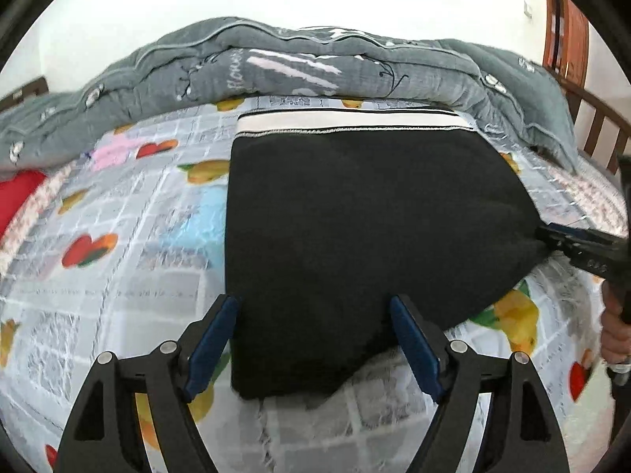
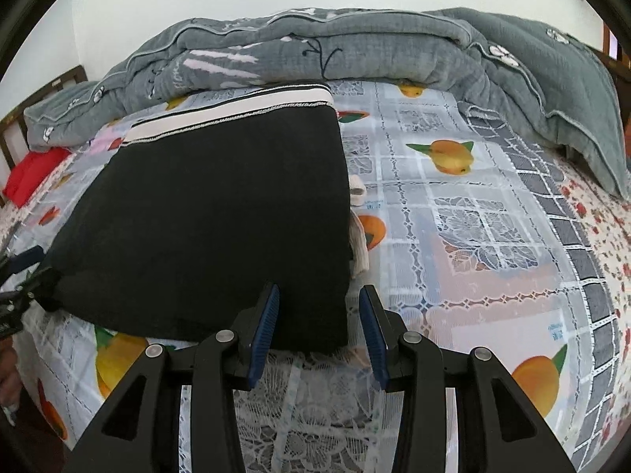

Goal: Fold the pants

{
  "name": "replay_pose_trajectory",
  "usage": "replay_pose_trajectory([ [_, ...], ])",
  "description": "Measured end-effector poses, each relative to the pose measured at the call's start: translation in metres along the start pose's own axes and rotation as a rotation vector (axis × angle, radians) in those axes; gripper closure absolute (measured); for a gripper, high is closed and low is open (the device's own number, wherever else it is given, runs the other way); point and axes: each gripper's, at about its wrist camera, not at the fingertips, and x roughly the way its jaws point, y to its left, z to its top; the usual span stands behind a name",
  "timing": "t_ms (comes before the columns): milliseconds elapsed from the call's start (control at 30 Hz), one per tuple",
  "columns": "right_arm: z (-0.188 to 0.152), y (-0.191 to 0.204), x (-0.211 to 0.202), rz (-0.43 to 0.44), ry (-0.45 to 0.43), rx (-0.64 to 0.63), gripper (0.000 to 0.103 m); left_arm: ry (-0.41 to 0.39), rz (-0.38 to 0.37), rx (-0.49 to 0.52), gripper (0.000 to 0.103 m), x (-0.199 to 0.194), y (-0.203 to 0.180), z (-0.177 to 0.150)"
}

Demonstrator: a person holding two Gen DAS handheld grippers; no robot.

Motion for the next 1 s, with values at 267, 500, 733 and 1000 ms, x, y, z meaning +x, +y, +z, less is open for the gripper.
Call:
replay_pose_trajectory([
  [267, -0.007, 0.0, -0.005, -0.009, -0.018, -0.003, 0.063, -0.04, -0.025, -0.025, 0.025, -0.022, 0.034, -0.03],
  [500, -0.008, 0.003, -0.002, -0.019, -0.026, 0.018, 0.063, 0.015, 0.062, 0.133, 0.031, -0.019, 0.023, -0.038],
  [733, -0.008, 0.005, -0.003, -0.028, -0.024, 0.006, 0.063, -0.019, 0.054, 0.139, 0.072, -0.011, 0.003, -0.023],
  [1000, -0.01, 0.006, -0.005, -0.016, -0.023, -0.033, 0.062, -0.07, 0.041, 0.036, 0.076, -0.013, 0.016, -0.039],
])
